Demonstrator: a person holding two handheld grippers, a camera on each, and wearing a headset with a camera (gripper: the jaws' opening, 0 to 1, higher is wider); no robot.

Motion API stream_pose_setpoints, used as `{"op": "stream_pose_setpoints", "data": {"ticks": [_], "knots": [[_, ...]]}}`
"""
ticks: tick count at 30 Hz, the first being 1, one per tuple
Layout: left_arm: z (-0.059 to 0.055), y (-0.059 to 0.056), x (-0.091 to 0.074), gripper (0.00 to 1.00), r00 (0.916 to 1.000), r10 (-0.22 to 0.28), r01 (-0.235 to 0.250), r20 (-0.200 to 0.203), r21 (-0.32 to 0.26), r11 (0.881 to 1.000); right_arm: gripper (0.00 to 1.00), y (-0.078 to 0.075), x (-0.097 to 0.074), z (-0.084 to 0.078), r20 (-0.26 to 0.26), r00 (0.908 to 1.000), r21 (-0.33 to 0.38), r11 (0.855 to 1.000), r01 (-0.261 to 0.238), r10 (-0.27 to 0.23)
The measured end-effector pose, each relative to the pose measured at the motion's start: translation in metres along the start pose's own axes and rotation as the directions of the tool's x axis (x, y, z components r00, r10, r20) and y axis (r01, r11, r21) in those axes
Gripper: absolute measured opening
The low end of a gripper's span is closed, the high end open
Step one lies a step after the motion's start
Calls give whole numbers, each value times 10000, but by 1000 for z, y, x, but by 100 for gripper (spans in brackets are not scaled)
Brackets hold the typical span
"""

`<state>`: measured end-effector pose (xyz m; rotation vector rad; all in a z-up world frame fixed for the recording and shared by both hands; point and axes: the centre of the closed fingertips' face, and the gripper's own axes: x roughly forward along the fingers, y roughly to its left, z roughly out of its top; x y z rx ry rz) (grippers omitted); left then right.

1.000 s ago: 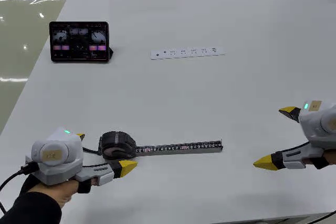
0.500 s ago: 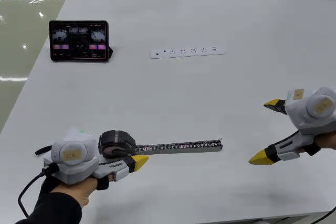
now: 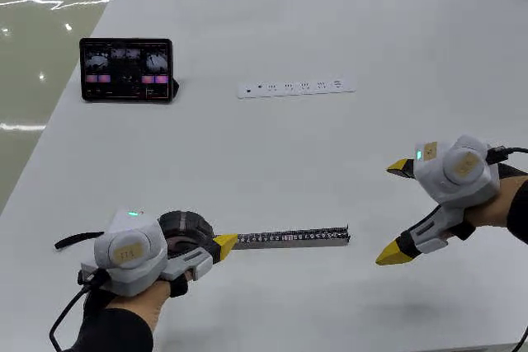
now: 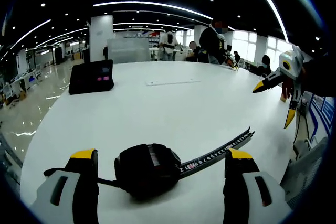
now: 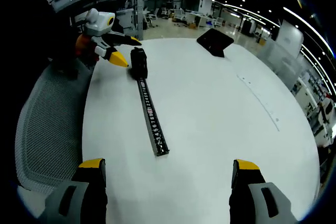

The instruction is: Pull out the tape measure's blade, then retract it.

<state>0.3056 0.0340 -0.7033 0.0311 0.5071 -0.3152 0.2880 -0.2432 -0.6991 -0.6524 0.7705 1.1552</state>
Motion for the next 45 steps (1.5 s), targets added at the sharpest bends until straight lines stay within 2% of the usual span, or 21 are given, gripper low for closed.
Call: {"op": "stream_pose_setpoints", "data": {"ticks": [2,6,8,9,19,24,35,39,45], "knots": [[-1,-1,3,99,10000,-17,17,75,-93,10000,99,-1,4,3,-56,10000,-133,9999,-56,55],[0,2,6,99,9997,250,-248,64,-223,9994,99,-5,12,7,-99,9998,-222,9996,-175,172],[2,1,7,99,9993,325,-319,176,-341,9989,99,-6,15,8,-136,9996,-238,9994,-245,242],[6,2,8,99,9981,442,-425,421,-411,9983,99,-7,19,8,-174,9994,-270,9992,-304,299],[0,3,16,99,9973,644,-635,355,-267,9976,99,-19,37,-1,-462,9978,-549,9973,-491,466],[-4,8,19,99,9968,739,-727,319,-367,9967,99,-18,43,-3,-521,9972,-460,9973,-568,544],[-12,12,20,99,9963,815,-805,259,-389,9960,89,-15,59,-8,-763,9936,-1146,9891,-919,835],[-15,12,21,99,9963,817,-807,258,-365,9961,80,-14,63,-13,-877,9921,-1341,9858,-1012,899],[-14,12,21,99,9961,800,-790,374,-267,9965,72,-10,67,-15,-1033,9889,-1561,9802,-1221,1068]]}}
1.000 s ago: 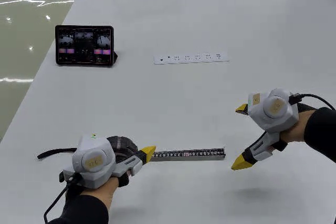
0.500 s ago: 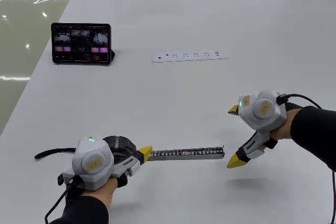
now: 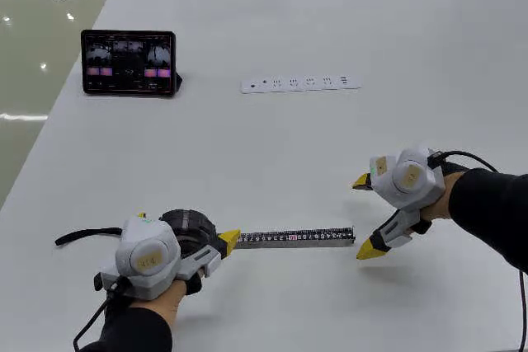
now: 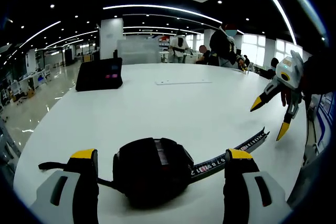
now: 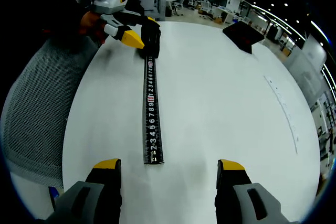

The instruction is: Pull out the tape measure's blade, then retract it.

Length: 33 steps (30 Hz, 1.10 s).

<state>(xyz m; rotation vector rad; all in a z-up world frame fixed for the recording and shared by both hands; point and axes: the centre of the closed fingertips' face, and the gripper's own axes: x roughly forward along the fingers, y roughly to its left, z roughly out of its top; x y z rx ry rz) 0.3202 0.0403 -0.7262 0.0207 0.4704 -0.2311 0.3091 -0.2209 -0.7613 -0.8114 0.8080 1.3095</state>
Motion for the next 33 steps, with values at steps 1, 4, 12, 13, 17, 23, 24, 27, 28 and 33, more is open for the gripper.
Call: {"op": "stream_pose_setpoints", "data": {"ticks": [1,4,12,13,17,23,24,27,28,33], "knots": [[0,0,0,99,10000,6,-6,1,-22,10000,71,1,0,1,-3,10000,-33,10000,-31,31],[0,-1,0,99,10000,-5,5,3,-68,10000,66,3,1,3,15,10000,-106,9999,-87,87],[-2,-1,0,99,10000,16,-16,-17,-115,9999,47,9,7,2,-84,9992,-251,9989,-395,393],[-2,0,0,99,10000,20,-20,-12,-129,9999,45,9,7,3,-86,9991,-257,9988,-415,413],[-1,-1,0,99,10000,41,-41,-8,-165,9999,40,10,9,1,-164,9988,-264,9986,-467,463],[-2,-1,0,99,10000,58,-58,-34,-161,9999,34,12,10,-2,-260,9983,-337,9980,-538,530],[-2,0,0,99,10000,66,-66,-30,-177,9998,33,13,10,-2,-271,9981,-352,9978,-563,553],[-3,0,0,99,10000,77,-78,-35,-189,9998,30,15,12,-3,-326,9977,-439,9972,-611,597],[-3,0,0,99,10000,75,-75,-28,-195,9998,29,16,12,-3,-344,9975,-459,9970,-628,613],[-3,0,0,99,10000,86,-86,-27,-199,9998,23,17,14,-1,-337,9975,-611,9960,-648,628]]}}
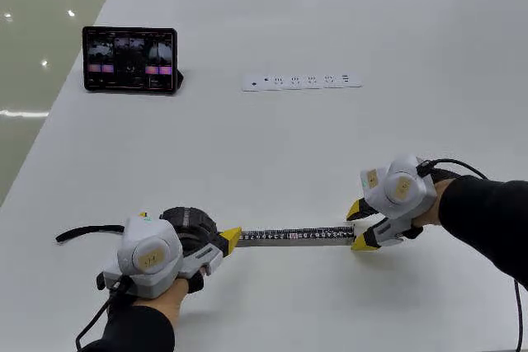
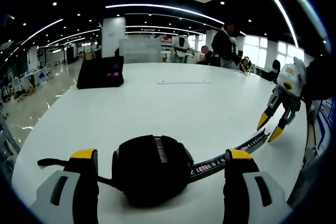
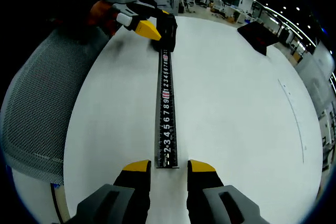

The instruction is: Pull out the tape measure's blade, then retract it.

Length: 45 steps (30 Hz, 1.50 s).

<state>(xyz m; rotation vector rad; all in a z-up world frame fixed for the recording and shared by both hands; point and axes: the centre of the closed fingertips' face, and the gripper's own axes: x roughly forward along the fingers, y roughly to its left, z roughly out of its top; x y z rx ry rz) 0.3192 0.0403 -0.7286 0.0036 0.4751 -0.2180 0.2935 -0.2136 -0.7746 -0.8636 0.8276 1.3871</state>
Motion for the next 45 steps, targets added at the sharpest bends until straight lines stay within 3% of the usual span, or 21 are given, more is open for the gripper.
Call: {"op": "stream_pose_setpoints", "data": {"ticks": [17,32,38,45], "knots": [[1,0,1,99,10000,25,-24,54,-42,10000,14,2,5,1,-95,9999,-123,9999,-91,90],[4,6,3,99,9996,215,-212,185,-168,9996,11,1,5,0,45,9995,354,9989,-303,301],[3,13,4,92,9991,402,-396,133,-426,9983,10,0,6,0,-10,9994,440,9985,-336,337],[-5,15,10,77,9988,475,-479,-99,-424,9980,10,0,6,0,-36,9995,560,9980,-304,306]]}}
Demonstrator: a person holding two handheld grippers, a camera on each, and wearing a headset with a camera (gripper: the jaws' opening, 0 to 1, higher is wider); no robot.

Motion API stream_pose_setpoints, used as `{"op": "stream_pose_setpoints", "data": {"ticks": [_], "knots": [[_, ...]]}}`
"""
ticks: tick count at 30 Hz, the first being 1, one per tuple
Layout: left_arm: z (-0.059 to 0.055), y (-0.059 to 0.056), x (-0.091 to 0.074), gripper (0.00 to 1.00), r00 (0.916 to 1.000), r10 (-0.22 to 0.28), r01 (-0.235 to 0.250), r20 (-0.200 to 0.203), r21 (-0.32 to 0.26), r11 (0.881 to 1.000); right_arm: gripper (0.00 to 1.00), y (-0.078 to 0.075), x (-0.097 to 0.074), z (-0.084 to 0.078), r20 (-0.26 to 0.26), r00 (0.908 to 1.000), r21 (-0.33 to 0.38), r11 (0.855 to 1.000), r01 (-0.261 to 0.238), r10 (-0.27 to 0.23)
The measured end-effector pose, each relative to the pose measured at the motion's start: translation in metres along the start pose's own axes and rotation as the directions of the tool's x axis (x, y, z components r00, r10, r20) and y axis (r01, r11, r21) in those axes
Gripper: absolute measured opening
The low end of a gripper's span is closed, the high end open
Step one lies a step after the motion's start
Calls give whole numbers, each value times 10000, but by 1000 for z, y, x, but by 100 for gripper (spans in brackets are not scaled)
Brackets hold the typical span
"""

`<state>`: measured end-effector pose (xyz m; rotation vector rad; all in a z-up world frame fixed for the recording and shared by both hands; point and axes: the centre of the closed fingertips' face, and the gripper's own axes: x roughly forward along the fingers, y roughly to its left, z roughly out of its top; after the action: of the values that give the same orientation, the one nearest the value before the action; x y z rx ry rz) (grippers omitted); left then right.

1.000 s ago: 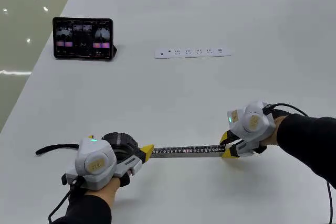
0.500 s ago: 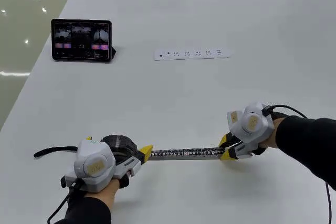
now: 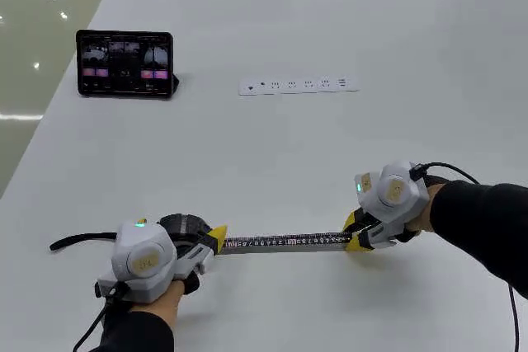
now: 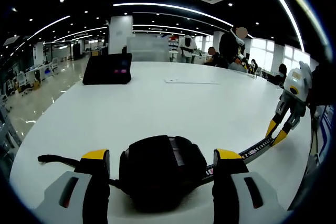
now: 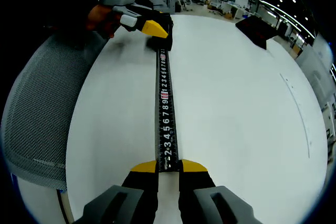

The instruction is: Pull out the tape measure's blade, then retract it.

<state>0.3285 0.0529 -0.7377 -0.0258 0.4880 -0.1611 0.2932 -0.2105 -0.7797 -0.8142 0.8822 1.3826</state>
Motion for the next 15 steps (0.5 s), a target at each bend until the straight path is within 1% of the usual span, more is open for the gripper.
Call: {"op": "stream_pose_setpoints", "data": {"ticks": [4,7,9,12,13,15], "knots": [[-2,1,2,73,10000,69,-69,-67,-68,10000,10,0,0,0,-49,10000,55,10000,18,-18],[-3,0,2,69,9999,96,-96,-138,29,9999,10,-1,0,0,-94,9999,121,9999,43,-42],[-4,1,3,69,9998,108,-107,-177,21,9999,10,-1,0,0,-126,9999,150,9999,40,-38],[-6,-3,4,66,9995,-39,36,-302,-107,9999,10,-1,0,0,-232,9997,179,9998,30,-26],[-6,-1,4,66,9996,42,-42,-265,-17,10000,10,-1,0,0,-267,9996,160,9999,31,-27],[-6,-2,4,66,9995,40,-40,-314,-10,10000,10,-1,0,0,-310,9995,137,9999,32,-28]]}}
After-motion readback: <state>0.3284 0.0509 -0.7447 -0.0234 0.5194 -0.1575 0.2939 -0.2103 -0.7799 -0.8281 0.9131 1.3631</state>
